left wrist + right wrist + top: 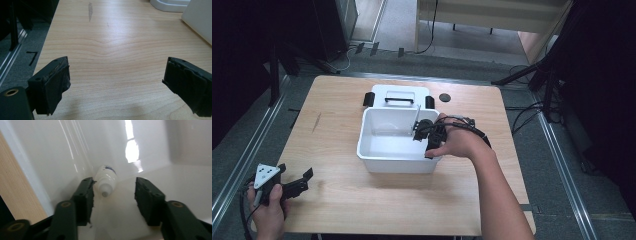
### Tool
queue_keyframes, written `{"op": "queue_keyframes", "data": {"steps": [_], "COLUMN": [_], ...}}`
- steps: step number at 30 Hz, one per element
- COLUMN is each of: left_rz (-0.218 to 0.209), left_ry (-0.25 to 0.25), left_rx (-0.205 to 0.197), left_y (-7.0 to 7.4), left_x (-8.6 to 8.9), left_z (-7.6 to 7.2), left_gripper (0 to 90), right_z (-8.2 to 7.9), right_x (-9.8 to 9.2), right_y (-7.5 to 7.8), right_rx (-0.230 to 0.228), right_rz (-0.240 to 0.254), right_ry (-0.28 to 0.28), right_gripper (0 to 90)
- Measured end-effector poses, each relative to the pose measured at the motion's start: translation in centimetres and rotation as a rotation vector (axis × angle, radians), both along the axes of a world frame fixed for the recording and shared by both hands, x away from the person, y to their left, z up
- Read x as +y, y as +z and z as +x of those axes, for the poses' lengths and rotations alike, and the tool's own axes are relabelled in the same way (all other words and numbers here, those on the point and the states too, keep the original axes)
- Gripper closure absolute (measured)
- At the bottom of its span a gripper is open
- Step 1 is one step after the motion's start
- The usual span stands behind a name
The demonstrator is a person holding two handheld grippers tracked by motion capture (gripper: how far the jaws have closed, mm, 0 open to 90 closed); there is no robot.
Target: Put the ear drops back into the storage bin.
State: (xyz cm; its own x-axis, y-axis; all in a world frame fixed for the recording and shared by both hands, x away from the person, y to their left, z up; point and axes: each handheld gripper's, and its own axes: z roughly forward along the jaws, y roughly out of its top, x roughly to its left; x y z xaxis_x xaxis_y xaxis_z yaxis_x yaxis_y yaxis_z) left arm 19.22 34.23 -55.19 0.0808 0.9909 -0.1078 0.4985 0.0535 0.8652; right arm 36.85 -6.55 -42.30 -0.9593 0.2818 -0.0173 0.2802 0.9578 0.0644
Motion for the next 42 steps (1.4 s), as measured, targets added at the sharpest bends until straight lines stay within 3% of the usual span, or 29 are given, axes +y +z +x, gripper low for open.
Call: {"op": "queue_keyframes", "data": {"steps": [8, 13, 20, 31, 42], "left_rz": [0.003, 0.004, 0.005, 0.006, 0.009], "left_ry": [0.000, 0.002, 0.003, 0.003, 0.006], "left_rx": [0.001, 0.001, 0.001, 0.000, 0.003], "left_y": [0.0, 0.0, 0.0, 0.0, 0.0], "left_x": [0.0, 0.0, -0.1, -0.1, -0.1], "left_z": [0.0, 0.0, 0.0, 0.0, 0.0], "left_gripper": [7.2, 7.2, 7.2, 7.2, 7.2], "right_z": [-0.6, -1.0, -1.4, -2.2, -3.0], "right_x": [-0.8, -1.5, -3.3, -7.1, -11.0], "right_y": [2.5, 4.3, 5.6, 6.0, 4.3], "right_rx": [-0.077, -0.140, -0.152, -0.155, -0.144], "right_rz": [0.082, 0.108, 0.127, 0.142, 0.141], "right_ry": [-0.019, -0.053, -0.083, -0.169, -0.260], "right_gripper": [30.1, 16.3, 12.5, 7.6, 0.0]}}
